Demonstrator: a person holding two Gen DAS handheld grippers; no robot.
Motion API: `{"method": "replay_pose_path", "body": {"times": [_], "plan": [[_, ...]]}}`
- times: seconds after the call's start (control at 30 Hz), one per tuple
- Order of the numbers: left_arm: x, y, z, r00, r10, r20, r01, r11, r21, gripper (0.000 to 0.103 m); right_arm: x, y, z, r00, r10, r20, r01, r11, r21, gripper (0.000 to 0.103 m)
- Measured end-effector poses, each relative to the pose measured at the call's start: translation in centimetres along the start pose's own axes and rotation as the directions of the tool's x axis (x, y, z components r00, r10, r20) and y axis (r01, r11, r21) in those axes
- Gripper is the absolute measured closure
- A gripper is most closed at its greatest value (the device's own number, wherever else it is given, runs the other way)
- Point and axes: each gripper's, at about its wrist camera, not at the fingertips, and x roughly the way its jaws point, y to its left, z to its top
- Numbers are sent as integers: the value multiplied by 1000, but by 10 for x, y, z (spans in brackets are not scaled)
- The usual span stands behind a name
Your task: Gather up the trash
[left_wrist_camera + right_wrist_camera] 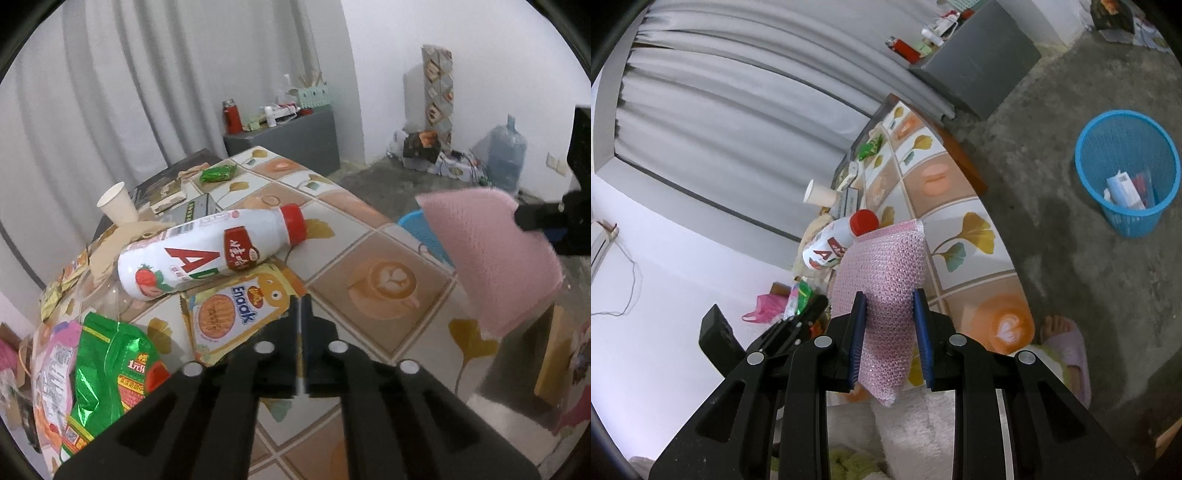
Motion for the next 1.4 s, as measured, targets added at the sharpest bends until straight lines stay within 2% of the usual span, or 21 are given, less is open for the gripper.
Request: {"method": "replay_pose_path", "body": {"times": [0.03, 0.07, 0.2, 0.3, 0.33, 0.37, 0.4, 0.47, 0.5, 0.67, 0.87, 1.2, 1.4], "plan": [[5, -4, 0, 1000, 6, -18, -6, 1000, 26, 66, 0, 0, 0, 1000, 2, 2, -2, 1000, 0, 79], [8, -7, 0, 999, 24, -23, -23, 999, 44, 47, -1, -1, 0, 1000, 4, 2, -4, 1000, 1, 80], [30, -21, -1, 991, 128, -41, -121, 981, 150, 44, -1, -3, 1, 1000, 10, 3, -10, 1000, 11, 79], [42, -20, 1, 986, 162, -45, -153, 975, 160, 45, -3, -5, 3, 1000, 13, 4, -13, 1000, 18, 79], [46, -17, 2, 984, 169, -48, -160, 976, 147, 48, -3, -6, 3, 1000, 14, 5, -14, 1000, 22, 79], [48, -13, 3, 984, 171, -49, -163, 978, 131, 60, -3, -7, 3, 1000, 14, 5, -15, 1000, 24, 79], [52, -9, 4, 984, 170, -60, -163, 981, 110, 68, -2, -7, 4, 1000, 15, 5, -15, 1000, 27, 79], [54, -1, 5, 984, 167, -68, -162, 984, 76, 94, -2, -9, 4, 1000, 17, 4, -17, 999, 32, 79], [54, 2, 5, 984, 162, -69, -158, 985, 62, 97, -1, -10, 4, 1000, 18, 4, -18, 999, 35, 79], [40, 4, 5, 987, 158, -39, -156, 987, 45, 103, -2, -13, 5, 1000, 24, 5, -24, 999, 46, 79], [7, 2, 9, 990, 140, 28, -141, 990, 29, 103, -5, -14, 5, 1000, 29, 8, -30, 998, 47, 79], [-57, 5, 19, 986, 74, 149, -67, 996, -53, 103, -16, -9, 2, 999, 36, 33, -38, 999, 38, 79], [-76, 0, 37, 980, 33, 194, -21, 998, -63, 103, -27, -10, 2, 996, 60, 69, -64, 997, 46, 79]]}}
